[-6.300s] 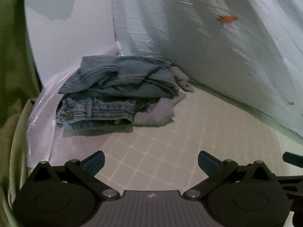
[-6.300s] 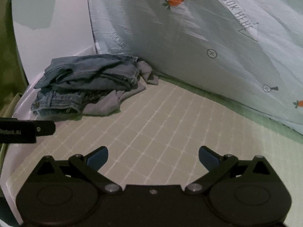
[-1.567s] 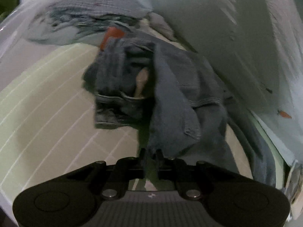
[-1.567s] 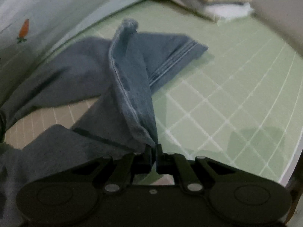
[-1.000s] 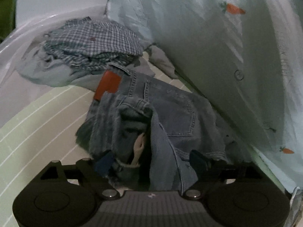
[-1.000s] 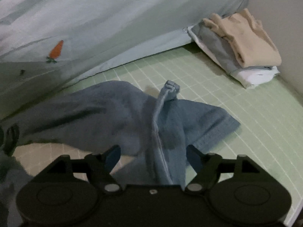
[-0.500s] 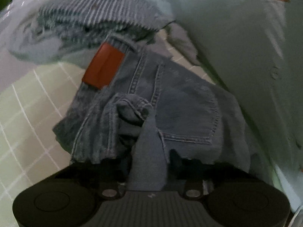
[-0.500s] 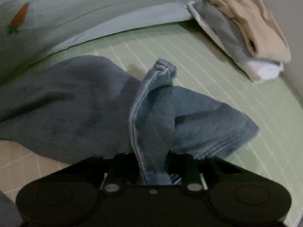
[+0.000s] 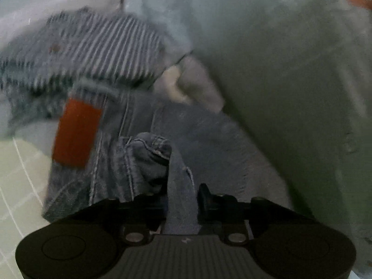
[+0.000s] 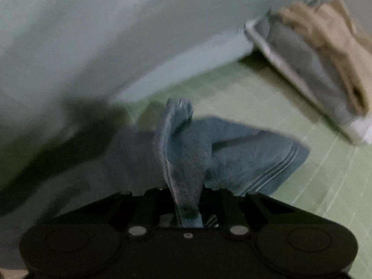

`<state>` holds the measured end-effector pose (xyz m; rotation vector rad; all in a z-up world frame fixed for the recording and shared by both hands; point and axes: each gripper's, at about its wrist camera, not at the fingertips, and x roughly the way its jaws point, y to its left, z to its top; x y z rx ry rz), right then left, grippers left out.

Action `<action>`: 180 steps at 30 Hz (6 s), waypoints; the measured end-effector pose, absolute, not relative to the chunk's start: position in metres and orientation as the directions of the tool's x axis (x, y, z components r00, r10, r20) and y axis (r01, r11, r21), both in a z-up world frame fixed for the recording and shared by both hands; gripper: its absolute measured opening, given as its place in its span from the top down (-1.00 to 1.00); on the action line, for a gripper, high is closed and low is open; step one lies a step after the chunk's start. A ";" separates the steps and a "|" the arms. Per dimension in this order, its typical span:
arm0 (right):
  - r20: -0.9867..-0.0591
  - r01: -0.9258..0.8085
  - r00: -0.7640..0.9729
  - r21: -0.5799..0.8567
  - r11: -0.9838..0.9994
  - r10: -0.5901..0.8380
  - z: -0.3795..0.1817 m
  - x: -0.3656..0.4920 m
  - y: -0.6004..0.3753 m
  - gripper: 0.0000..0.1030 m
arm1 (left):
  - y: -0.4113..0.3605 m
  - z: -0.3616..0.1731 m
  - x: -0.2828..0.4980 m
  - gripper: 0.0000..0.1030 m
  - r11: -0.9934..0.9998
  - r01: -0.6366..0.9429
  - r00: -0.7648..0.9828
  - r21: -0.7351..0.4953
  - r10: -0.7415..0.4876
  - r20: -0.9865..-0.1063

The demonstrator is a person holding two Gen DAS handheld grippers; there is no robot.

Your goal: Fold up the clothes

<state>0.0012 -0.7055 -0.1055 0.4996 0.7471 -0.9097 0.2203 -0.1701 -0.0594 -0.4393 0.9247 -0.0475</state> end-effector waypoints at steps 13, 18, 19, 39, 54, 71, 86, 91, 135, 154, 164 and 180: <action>-0.760 0.918 0.339 0.138 0.372 -0.554 -0.096 -0.215 -0.634 0.80 | -0.029 -0.030 0.036 0.72 0.942 -0.179 0.636 -0.283 -0.108 -0.764; -0.812 0.926 0.310 0.140 0.350 -0.495 -0.118 -0.250 -0.612 0.79 | 0.004 -0.059 0.007 0.72 0.901 -0.278 0.581 -0.333 -0.119 -0.805; -0.812 0.927 0.312 0.145 0.347 -0.494 -0.118 -0.254 -0.610 0.79 | 0.006 -0.058 0.005 0.72 0.902 -0.275 0.584 -0.333 -0.118 -0.803; -0.762 0.783 0.316 -0.126 0.609 -0.565 -0.107 -0.247 -0.582 -0.36 | -0.013 -0.048 -0.036 -0.39 0.942 -0.268 0.605 -0.200 0.003 -0.796; -0.638 0.710 0.596 0.135 0.691 -0.488 -0.047 -0.263 -0.634 0.86 | -0.139 -0.054 -0.086 -0.42 0.979 -0.089 0.594 -0.186 -0.097 -0.798; -0.757 0.914 0.296 0.049 0.403 -0.582 -0.097 -0.375 -0.664 -0.16 | -0.198 -0.073 -0.086 -0.59 0.991 0.030 0.513 -0.130 -0.127 -0.849; -0.745 0.786 0.462 0.093 0.611 -0.481 -0.098 -0.267 -0.672 -0.99 | -0.214 -0.084 -0.059 -0.68 0.995 0.064 0.447 -0.074 -0.095 -0.889; -0.752 0.750 0.522 0.180 0.637 -0.403 -0.106 -0.205 -0.695 -0.99 | -0.221 -0.087 -0.030 -0.69 0.997 0.047 0.440 -0.061 -0.075 -0.895; -0.785 0.740 0.475 0.111 0.664 -0.398 -0.119 -0.118 -0.836 -0.50 | -0.248 -0.115 0.029 -1.00 0.999 0.040 0.369 0.009 -0.007 -0.929; -0.769 0.592 0.555 0.098 0.800 -0.316 -0.130 0.003 -0.874 0.75 | -0.245 -0.115 0.027 -1.00 0.999 0.047 0.386 0.007 -0.012 -0.922; -0.697 0.686 0.560 0.088 0.722 -0.448 -0.115 -0.010 -0.875 0.18 | -0.242 -0.115 0.023 -1.00 0.999 0.049 0.397 0.006 -0.014 -0.918; -0.675 0.682 0.598 0.146 0.716 -0.432 -0.100 -0.246 -0.706 -1.00 | -0.223 -0.077 -0.019 -1.00 0.991 0.103 0.512 -0.081 -0.123 -0.850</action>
